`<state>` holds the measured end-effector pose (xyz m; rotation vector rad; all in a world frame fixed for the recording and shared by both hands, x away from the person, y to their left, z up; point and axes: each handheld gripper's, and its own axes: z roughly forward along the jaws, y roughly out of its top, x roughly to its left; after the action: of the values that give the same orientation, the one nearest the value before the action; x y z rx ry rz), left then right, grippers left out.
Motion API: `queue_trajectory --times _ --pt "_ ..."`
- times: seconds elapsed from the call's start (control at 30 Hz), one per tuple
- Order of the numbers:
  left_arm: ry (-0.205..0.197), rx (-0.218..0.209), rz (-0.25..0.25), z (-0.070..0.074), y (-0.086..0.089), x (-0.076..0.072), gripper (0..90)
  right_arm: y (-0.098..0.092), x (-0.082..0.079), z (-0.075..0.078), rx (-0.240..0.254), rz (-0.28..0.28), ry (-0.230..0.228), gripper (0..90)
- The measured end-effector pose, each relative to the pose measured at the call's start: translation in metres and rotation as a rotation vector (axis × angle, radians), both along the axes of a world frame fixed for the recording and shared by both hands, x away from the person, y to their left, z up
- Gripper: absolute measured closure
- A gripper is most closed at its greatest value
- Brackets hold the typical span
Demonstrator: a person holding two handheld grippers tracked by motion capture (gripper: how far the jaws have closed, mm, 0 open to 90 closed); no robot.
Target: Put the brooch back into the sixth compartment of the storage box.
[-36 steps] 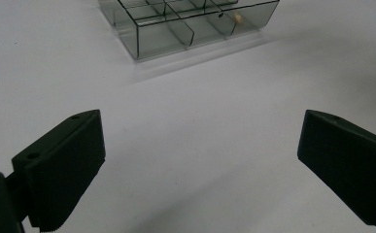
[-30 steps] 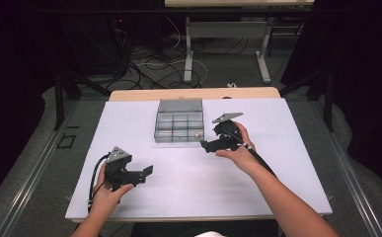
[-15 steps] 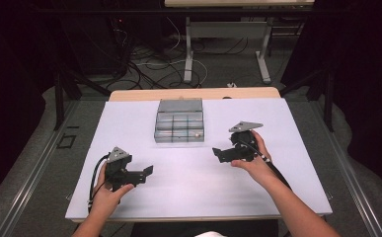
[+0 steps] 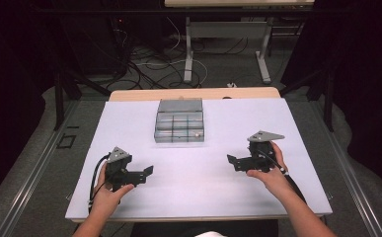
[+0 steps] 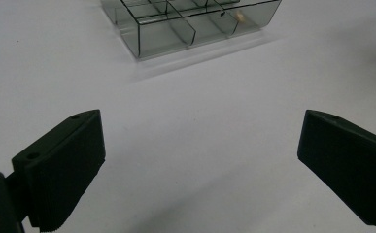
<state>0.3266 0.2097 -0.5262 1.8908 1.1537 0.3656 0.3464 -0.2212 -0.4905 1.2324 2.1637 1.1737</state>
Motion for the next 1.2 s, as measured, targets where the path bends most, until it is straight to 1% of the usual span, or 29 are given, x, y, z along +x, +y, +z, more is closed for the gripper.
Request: queue_trajectory --times 0.03,0.07,0.23,0.3,0.43,0.6,0.63,0.7,0.8,1.07,1.1,1.13,1.2 --pt "-0.001 0.0 0.001 0.0 0.0 0.0 3.5 -0.003 -0.001 -0.001 0.002 -0.003 -0.005 0.0" --pt "0.0 0.001 0.0 0.0 0.0 0.0 3.5 -0.006 -0.003 -0.002 0.005 -0.015 0.007 0.0" --pt "0.0 0.001 0.003 0.0 0.0 0.0 3.5 -0.019 -0.008 -0.008 0.0 -0.042 -0.004 0.0" --pt "0.0 0.001 0.005 0.0 0.0 0.0 3.5 -0.024 -0.01 -0.01 0.001 -0.054 0.0 0.0" --pt "0.0 0.0 0.005 0.0 0.0 0.0 3.5 -0.034 -0.012 -0.014 0.009 -0.081 0.005 0.0" --pt "0.003 -0.001 0.008 0.0 0.0 0.0 3.5 -0.046 -0.013 -0.02 -0.003 -0.1 -0.002 0.0" --pt "0.003 -0.001 0.008 0.0 0.001 0.0 3.5 -0.047 -0.013 -0.021 0.0 -0.11 0.007 0.0" --pt "0.003 0.0 0.007 0.0 0.001 0.0 3.5 -0.052 -0.014 -0.024 -0.001 -0.119 0.008 0.0" --pt "0.0 0.006 0.007 0.0 0.002 0.0 3.5 -0.058 -0.014 -0.028 0.008 -0.143 0.022 0.0" --pt "0.004 -0.001 0.011 -0.001 0.002 0.0 3.5 -0.073 -0.011 -0.035 0.036 -0.183 0.022 0.0" --pt "0.001 0.006 0.01 -0.001 0.002 0.0 3.5 -0.075 -0.012 -0.035 0.042 -0.193 0.027 0.0" --pt "0.004 0.001 0.01 -0.001 0.002 0.0 3.5 -0.077 -0.011 -0.036 0.04 -0.197 0.023 0.0" --pt "0.002 0.005 0.009 -0.001 0.002 0.0 3.5 -0.082 -0.011 -0.038 0.046 -0.205 0.023 0.0"
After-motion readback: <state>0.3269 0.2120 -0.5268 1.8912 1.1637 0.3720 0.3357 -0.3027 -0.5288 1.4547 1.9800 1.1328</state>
